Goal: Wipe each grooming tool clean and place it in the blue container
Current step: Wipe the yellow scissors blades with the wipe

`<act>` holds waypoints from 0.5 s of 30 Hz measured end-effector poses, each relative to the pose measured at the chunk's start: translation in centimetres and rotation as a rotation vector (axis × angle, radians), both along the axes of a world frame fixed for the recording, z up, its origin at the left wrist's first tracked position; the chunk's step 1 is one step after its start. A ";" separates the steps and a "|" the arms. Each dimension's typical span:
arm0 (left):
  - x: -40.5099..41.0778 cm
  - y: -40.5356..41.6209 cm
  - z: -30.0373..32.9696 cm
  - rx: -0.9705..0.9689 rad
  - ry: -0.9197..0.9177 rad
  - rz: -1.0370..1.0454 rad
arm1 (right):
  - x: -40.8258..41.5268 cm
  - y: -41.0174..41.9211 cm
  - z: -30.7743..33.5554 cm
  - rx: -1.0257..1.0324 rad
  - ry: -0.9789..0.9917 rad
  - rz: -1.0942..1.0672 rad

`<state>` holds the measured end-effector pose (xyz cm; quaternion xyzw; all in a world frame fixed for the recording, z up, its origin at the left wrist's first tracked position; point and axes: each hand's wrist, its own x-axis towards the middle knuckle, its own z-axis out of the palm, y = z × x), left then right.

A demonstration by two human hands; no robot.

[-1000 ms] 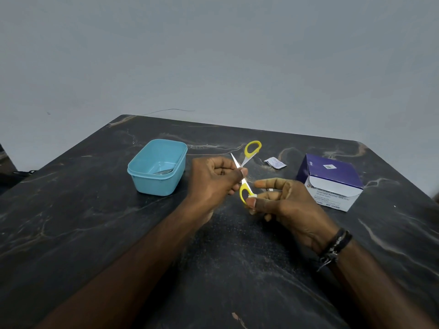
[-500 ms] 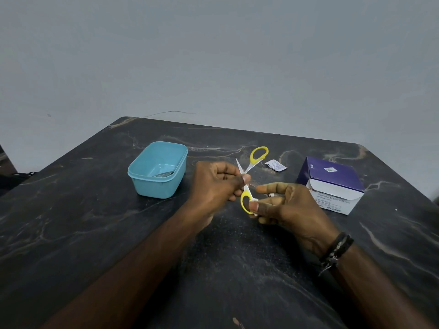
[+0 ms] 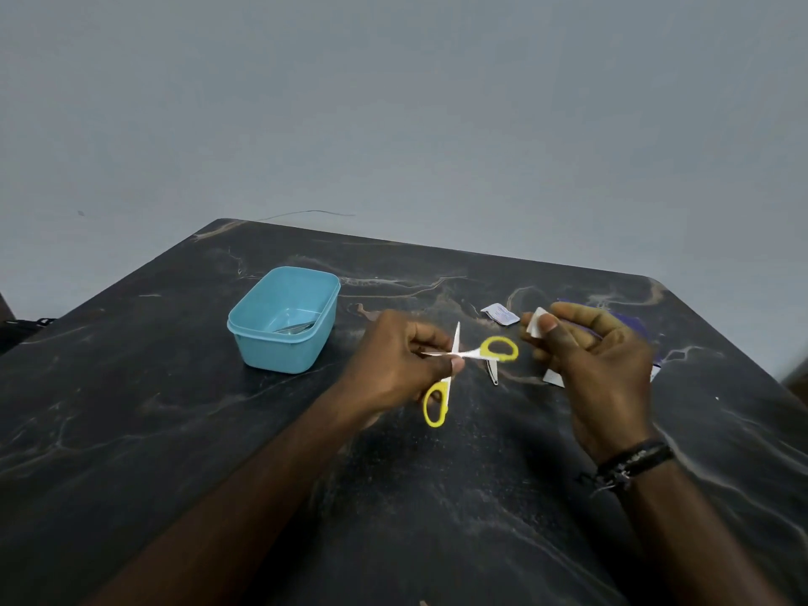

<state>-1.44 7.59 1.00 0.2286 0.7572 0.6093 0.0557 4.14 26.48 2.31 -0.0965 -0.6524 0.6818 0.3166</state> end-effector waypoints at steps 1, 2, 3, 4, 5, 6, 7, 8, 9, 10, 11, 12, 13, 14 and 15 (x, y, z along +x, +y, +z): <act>0.0 0.0 0.0 -0.042 0.036 -0.021 | -0.1 0.1 0.0 0.054 0.004 0.001; 0.1 0.0 0.0 -0.074 0.066 -0.036 | -0.1 0.1 -0.1 0.128 -0.004 0.004; 0.1 0.0 0.0 -0.093 0.084 -0.044 | -0.2 0.1 -0.1 0.214 -0.023 0.012; 0.1 0.0 0.1 -0.100 0.089 -0.048 | -0.2 0.0 -0.3 0.296 -0.047 0.027; 0.1 0.0 0.2 -0.098 0.087 -0.050 | -0.2 -0.2 -0.4 0.359 -0.069 0.055; 0.0 -0.1 0.2 -0.092 0.081 -0.051 | -0.2 -0.4 -0.6 0.403 -0.090 0.090; -0.1 -0.1 0.2 -0.088 0.077 -0.047 | -0.2 -0.6 -0.7 0.433 -0.112 0.126; -0.1 -0.2 0.2 -0.091 0.079 -0.044 | -0.2 -0.8 -0.8 0.461 -0.130 0.152; -0.2 -0.2 0.2 -0.095 0.080 -0.041 | -0.2 -0.9 -0.9 0.490 -0.143 0.169; -0.3 -0.2 0.1 -0.096 0.079 -0.039 | -0.2 -1.0 -1.0 0.521 -0.150 0.181; -0.4 -0.2 0.1 -0.091 0.080 -0.034 | -0.2 -1.0 -1.1 0.546 -0.155 0.192; -0.4 -0.2 0.0 -0.081 0.084 -0.028 | -0.1 -1.0 -1.0 0.559 -0.161 0.202; -0.5 -0.2 -0.2 -0.064 0.087 -0.017 | -0.1 -1.0 -1.0 0.558 -0.166 0.210; -0.5 -0.1 -0.2 -0.041 0.085 -0.002 | -0.1 -1.0 -1.0 0.552 -0.171 0.217; -0.5 -0.1 -0.2 -0.013 0.076 0.016 | 0.0 -1.0 -0.9 0.546 -0.176 0.226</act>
